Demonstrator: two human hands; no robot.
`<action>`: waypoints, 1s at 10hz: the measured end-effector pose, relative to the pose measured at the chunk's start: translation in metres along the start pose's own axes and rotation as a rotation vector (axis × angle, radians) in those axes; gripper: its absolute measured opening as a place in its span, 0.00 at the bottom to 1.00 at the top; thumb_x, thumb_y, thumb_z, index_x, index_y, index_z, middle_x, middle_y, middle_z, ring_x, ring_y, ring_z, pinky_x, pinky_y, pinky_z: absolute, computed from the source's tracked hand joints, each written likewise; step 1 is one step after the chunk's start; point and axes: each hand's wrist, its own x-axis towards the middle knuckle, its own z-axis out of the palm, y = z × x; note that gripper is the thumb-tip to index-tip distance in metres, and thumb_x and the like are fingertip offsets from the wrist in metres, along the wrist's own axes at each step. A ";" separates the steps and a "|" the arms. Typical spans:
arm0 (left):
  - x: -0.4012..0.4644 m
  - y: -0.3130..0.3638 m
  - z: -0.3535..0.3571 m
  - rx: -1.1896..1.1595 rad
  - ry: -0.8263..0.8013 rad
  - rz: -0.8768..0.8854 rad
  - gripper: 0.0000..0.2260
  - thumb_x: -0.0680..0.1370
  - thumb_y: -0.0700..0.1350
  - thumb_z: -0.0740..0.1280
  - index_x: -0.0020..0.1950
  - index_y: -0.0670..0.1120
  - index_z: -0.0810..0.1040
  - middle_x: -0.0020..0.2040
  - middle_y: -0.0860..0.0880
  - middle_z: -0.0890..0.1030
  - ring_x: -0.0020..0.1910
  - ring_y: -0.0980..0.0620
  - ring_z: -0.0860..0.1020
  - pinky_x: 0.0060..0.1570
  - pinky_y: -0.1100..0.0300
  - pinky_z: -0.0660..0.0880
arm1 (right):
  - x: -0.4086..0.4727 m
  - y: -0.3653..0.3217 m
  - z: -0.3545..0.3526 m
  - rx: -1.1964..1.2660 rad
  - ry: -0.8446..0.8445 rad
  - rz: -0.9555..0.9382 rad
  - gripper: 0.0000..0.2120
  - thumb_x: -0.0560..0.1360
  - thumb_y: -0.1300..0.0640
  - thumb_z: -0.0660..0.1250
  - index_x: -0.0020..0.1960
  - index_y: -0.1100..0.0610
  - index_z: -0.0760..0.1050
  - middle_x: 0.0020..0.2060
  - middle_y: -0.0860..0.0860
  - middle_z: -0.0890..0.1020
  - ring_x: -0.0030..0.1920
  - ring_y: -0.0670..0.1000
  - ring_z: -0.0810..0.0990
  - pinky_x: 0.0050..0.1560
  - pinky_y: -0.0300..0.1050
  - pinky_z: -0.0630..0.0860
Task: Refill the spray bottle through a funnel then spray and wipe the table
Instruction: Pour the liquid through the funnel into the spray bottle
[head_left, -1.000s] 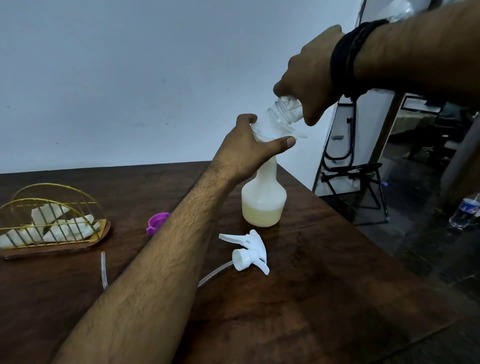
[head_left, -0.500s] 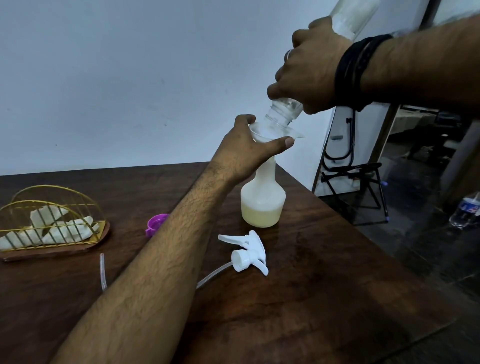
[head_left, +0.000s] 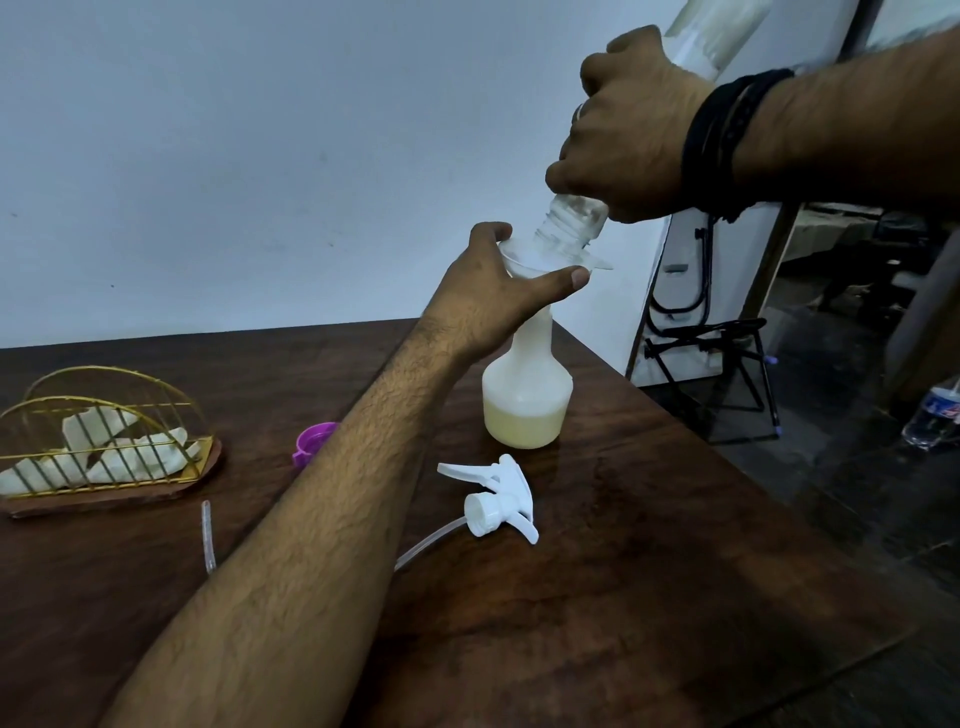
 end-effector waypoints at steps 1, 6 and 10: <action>0.000 0.001 0.000 0.007 0.000 0.000 0.43 0.71 0.63 0.75 0.79 0.48 0.59 0.74 0.47 0.71 0.68 0.46 0.75 0.66 0.47 0.76 | -0.002 -0.001 0.003 0.014 0.039 0.039 0.12 0.73 0.46 0.70 0.47 0.51 0.69 0.34 0.47 0.75 0.41 0.56 0.68 0.49 0.51 0.78; 0.000 -0.001 0.000 -0.001 -0.007 -0.006 0.44 0.71 0.63 0.75 0.79 0.48 0.60 0.74 0.47 0.71 0.67 0.47 0.75 0.65 0.47 0.76 | -0.002 -0.002 0.001 0.116 0.039 0.054 0.11 0.75 0.46 0.69 0.53 0.49 0.74 0.40 0.49 0.80 0.42 0.56 0.67 0.48 0.52 0.78; 0.000 -0.001 -0.002 0.019 -0.025 -0.023 0.44 0.71 0.65 0.74 0.79 0.50 0.59 0.74 0.47 0.70 0.66 0.46 0.76 0.64 0.47 0.77 | -0.002 -0.004 0.012 0.326 -0.119 0.162 0.16 0.74 0.45 0.70 0.55 0.52 0.72 0.39 0.48 0.78 0.45 0.57 0.68 0.44 0.50 0.69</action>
